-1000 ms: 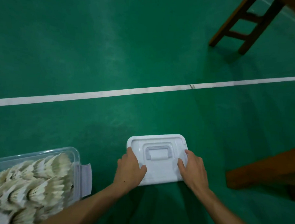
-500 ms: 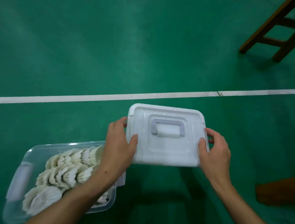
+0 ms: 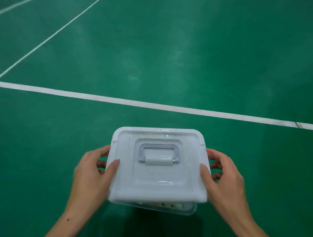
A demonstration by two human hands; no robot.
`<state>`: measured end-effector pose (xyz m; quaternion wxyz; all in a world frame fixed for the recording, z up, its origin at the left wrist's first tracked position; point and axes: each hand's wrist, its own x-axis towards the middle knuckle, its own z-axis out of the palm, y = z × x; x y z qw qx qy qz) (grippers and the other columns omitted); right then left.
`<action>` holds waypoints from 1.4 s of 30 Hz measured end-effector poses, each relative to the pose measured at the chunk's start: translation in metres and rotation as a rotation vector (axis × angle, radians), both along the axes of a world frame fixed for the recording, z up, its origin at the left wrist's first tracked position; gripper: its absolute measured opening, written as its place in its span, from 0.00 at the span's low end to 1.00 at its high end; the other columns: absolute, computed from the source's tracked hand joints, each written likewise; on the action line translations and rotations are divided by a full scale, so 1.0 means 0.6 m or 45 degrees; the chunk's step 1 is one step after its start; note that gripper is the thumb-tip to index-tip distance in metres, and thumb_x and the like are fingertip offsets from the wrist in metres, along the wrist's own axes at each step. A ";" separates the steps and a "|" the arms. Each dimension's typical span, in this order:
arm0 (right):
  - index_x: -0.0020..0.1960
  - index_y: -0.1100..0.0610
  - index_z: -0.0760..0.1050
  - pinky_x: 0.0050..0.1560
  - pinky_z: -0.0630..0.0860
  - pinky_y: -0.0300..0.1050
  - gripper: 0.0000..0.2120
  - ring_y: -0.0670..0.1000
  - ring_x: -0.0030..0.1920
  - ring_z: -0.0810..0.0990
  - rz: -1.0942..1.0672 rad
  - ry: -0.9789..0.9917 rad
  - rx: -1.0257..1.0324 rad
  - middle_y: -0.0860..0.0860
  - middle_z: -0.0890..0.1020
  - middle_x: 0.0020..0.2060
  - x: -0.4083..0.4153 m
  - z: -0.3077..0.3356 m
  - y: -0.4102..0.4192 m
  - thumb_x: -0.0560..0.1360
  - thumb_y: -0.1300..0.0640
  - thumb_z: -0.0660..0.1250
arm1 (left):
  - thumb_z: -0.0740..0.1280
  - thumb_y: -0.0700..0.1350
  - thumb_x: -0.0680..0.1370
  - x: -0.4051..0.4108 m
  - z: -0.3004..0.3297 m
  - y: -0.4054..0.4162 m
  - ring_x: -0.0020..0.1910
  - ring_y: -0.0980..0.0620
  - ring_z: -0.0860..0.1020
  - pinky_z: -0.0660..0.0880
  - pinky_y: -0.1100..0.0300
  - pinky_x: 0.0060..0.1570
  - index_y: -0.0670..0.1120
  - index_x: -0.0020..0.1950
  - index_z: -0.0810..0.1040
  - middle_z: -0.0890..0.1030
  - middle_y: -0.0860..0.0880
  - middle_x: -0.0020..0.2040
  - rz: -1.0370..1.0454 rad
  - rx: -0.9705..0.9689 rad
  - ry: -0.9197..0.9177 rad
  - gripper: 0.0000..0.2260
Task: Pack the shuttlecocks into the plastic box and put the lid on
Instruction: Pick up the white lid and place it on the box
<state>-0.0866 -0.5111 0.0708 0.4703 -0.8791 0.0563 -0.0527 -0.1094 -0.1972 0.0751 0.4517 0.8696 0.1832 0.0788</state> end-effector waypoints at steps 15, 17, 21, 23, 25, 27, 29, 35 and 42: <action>0.62 0.43 0.74 0.48 0.78 0.43 0.20 0.36 0.50 0.80 -0.025 0.228 -0.035 0.41 0.80 0.58 -0.032 -0.066 0.058 0.75 0.55 0.76 | 0.76 0.43 0.76 -0.016 -0.100 0.043 0.45 0.58 0.81 0.80 0.51 0.47 0.48 0.66 0.82 0.81 0.53 0.56 0.047 -0.012 0.072 0.18; 0.62 0.44 0.75 0.47 0.78 0.42 0.19 0.36 0.50 0.79 -0.047 0.233 -0.026 0.41 0.80 0.57 -0.030 -0.073 0.050 0.75 0.56 0.77 | 0.75 0.44 0.77 -0.010 -0.103 0.032 0.46 0.59 0.80 0.80 0.50 0.48 0.48 0.66 0.82 0.80 0.54 0.56 0.033 0.037 0.084 0.17; 0.61 0.45 0.75 0.45 0.76 0.39 0.19 0.37 0.49 0.79 -0.053 0.254 -0.052 0.42 0.79 0.56 -0.020 -0.085 0.038 0.75 0.56 0.77 | 0.76 0.47 0.77 -0.007 -0.107 0.019 0.47 0.59 0.80 0.81 0.49 0.46 0.49 0.65 0.82 0.80 0.56 0.55 0.036 0.106 0.085 0.17; 0.61 0.45 0.75 0.43 0.75 0.35 0.19 0.37 0.47 0.80 -0.067 0.263 -0.054 0.42 0.79 0.56 -0.018 -0.088 0.030 0.74 0.57 0.78 | 0.76 0.48 0.76 -0.004 -0.108 0.012 0.47 0.58 0.80 0.81 0.49 0.46 0.50 0.64 0.82 0.80 0.56 0.55 0.032 0.128 0.093 0.17; 0.60 0.44 0.75 0.42 0.74 0.33 0.19 0.35 0.47 0.80 -0.079 0.285 -0.051 0.41 0.80 0.55 -0.018 -0.092 0.020 0.74 0.56 0.78 | 0.76 0.50 0.76 0.001 -0.108 0.006 0.49 0.55 0.80 0.80 0.49 0.45 0.52 0.64 0.81 0.78 0.57 0.56 0.022 0.180 0.104 0.17; 0.59 0.42 0.75 0.45 0.75 0.38 0.19 0.37 0.48 0.80 -0.093 0.310 -0.060 0.40 0.80 0.55 -0.018 -0.098 0.012 0.73 0.53 0.79 | 0.77 0.51 0.75 0.005 -0.109 0.005 0.50 0.54 0.80 0.80 0.49 0.45 0.55 0.62 0.81 0.78 0.57 0.56 0.029 0.186 0.111 0.16; 0.59 0.40 0.74 0.49 0.78 0.48 0.20 0.43 0.52 0.79 -0.110 0.343 -0.095 0.37 0.80 0.55 -0.018 -0.103 0.010 0.72 0.49 0.78 | 0.77 0.51 0.75 0.006 -0.112 0.011 0.51 0.53 0.80 0.79 0.49 0.46 0.57 0.60 0.82 0.80 0.58 0.56 0.044 0.148 0.118 0.15; 0.67 0.39 0.70 0.59 0.76 0.57 0.27 0.49 0.62 0.72 -0.077 0.393 -0.264 0.41 0.74 0.61 -0.014 -0.107 0.023 0.71 0.40 0.75 | 0.80 0.52 0.72 0.005 -0.132 0.031 0.53 0.51 0.81 0.79 0.49 0.49 0.57 0.57 0.85 0.84 0.54 0.57 0.152 -0.054 0.204 0.15; 0.78 0.54 0.66 0.65 0.76 0.55 0.46 0.54 0.69 0.78 -0.108 0.751 -0.188 0.48 0.77 0.71 -0.006 -0.111 0.013 0.69 0.30 0.72 | 0.82 0.55 0.69 0.017 -0.122 0.034 0.62 0.42 0.80 0.79 0.41 0.62 0.44 0.79 0.67 0.78 0.42 0.70 0.207 -0.341 0.475 0.44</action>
